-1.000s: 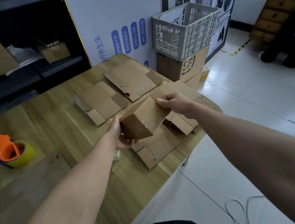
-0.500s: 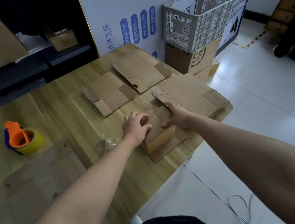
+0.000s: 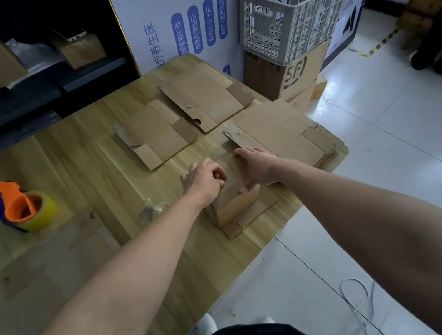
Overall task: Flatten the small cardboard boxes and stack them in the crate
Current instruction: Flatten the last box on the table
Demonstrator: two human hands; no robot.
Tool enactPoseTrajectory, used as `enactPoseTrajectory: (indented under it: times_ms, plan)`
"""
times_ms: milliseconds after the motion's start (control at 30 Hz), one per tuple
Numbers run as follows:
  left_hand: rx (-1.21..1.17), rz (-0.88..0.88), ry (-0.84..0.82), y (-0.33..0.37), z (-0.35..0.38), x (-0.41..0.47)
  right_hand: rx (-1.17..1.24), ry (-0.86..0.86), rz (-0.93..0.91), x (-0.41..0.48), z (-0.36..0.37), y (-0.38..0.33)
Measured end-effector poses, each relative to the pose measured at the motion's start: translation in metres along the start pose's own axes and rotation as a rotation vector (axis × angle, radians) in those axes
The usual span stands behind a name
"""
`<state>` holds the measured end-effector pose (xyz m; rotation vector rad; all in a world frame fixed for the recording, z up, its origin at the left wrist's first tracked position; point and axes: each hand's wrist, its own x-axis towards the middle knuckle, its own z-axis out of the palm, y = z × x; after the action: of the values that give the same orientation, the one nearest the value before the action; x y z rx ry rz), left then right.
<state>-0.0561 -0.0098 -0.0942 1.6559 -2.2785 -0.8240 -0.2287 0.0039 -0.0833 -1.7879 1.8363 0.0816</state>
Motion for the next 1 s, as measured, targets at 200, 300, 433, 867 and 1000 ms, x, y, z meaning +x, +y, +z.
enactPoseTrajectory:
  times_ms: [200, 300, 433, 867, 1000]
  plan:
    - [-0.040, 0.005, -0.034, -0.004, -0.002, 0.002, -0.025, 0.014, -0.005, 0.003, -0.002, -0.005]
    - [-0.020, 0.033, -0.008, -0.003, -0.001, 0.002, -0.040, 0.013, -0.003, 0.001, -0.004, -0.006]
    - [-0.002, 0.059, 0.032, -0.003, 0.004, 0.001, -0.061, 0.020, 0.008, -0.002, -0.004, -0.007]
    - [0.144, 0.120, -0.001, 0.010, 0.001, 0.014, -0.127, 0.025, 0.037, 0.000, -0.001, -0.011]
    - [-0.116, 0.103, 0.008, -0.006, 0.002, -0.004, -0.147, 0.026, 0.069, 0.004, -0.002, -0.015]
